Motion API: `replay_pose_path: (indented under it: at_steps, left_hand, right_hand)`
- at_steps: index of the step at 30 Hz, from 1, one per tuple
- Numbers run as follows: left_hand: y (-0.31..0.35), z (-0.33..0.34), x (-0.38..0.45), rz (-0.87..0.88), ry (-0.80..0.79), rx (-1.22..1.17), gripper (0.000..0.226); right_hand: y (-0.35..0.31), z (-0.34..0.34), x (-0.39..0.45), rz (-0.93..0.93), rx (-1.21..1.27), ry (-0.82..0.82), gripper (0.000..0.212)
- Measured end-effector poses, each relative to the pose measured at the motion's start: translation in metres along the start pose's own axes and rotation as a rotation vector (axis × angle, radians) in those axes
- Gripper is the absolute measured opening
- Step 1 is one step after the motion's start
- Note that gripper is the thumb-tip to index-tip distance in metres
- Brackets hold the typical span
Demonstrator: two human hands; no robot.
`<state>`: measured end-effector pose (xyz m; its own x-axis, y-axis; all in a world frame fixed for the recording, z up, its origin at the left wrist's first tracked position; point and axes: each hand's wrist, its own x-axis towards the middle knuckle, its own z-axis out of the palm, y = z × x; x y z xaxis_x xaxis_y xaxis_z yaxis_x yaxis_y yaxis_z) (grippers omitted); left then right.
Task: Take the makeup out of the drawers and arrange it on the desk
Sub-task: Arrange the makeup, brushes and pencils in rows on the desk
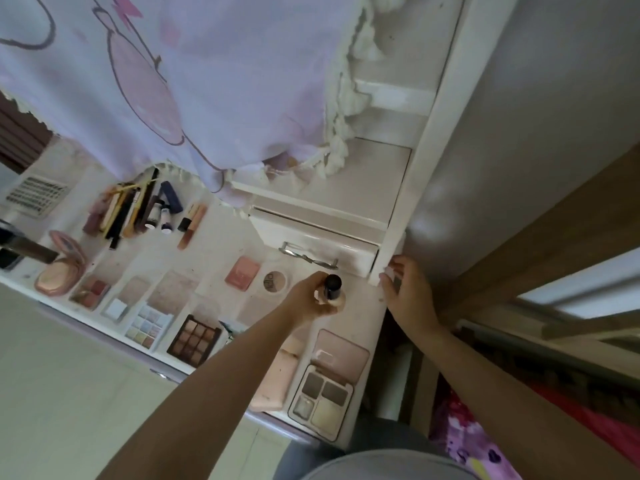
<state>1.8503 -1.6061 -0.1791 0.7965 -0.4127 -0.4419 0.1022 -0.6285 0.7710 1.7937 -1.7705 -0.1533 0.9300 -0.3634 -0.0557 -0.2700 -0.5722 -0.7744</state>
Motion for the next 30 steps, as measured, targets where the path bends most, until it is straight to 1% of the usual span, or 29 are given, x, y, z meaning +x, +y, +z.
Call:
replay_pose_path:
  at_steps: [2, 5, 8, 12, 14, 16, 17, 20, 22, 24, 26, 29, 30]
  left_hand:
    - [0.000, 0.003, 0.004, -0.001, 0.003, -0.008, 0.044]
    - [0.003, 0.006, 0.009, -0.010, -0.006, 0.013, 0.045]
    - [0.001, 0.006, 0.010, -0.034, -0.013, 0.027, 0.047]
    - [-0.002, -0.010, 0.006, -0.026, -0.027, 0.144, 0.054]
    - [-0.004, -0.029, 0.007, -0.010, 0.003, 0.278, 0.052]
    - [-0.006, -0.051, 0.010, -0.009, 0.019, 0.505, 0.052]
    - [-0.007, -0.062, 0.013, -0.021, 0.004, 0.634, 0.052]
    - [-0.013, -0.078, 0.020, -0.061, -0.145, 0.952, 0.054]
    - [-0.015, -0.080, 0.023, -0.033, -0.207, 1.020, 0.050]
    - [-0.019, -0.082, 0.025, 0.047, -0.234, 1.019, 0.046]
    - [-0.021, -0.089, 0.024, 0.110, -0.235, 0.947, 0.043]
    - [-0.025, -0.109, 0.023, 0.176, -0.229, 0.598, 0.028]
    - [-0.025, -0.117, 0.020, 0.207, -0.235, 0.479, 0.026]
  right_hand:
    - [0.002, 0.002, 0.003, -0.016, -0.055, -0.006, 0.029]
    - [0.002, 0.008, 0.006, -0.015, -0.059, 0.044, 0.023]
    - [0.001, 0.013, 0.008, -0.022, -0.074, 0.080, 0.021]
    - [0.000, 0.014, 0.007, -0.017, -0.062, 0.099, 0.022]
    - [-0.002, 0.013, 0.006, 0.000, -0.051, 0.082, 0.022]
    - [-0.005, 0.012, 0.001, 0.025, -0.058, 0.084, 0.024]
    - [-0.007, 0.014, -0.004, 0.038, -0.074, 0.102, 0.025]
    - [-0.016, 0.025, -0.020, 0.094, -0.128, 0.170, 0.027]
    - [-0.020, 0.032, -0.028, 0.112, -0.162, 0.210, 0.026]
    - [-0.026, 0.039, -0.037, 0.136, -0.189, 0.269, 0.023]
    - [-0.036, 0.043, -0.046, 0.145, -0.199, 0.334, 0.020]
    - [-0.061, 0.050, -0.059, 0.104, -0.218, 0.447, 0.025]
    - [-0.072, 0.052, -0.063, 0.080, -0.212, 0.483, 0.028]
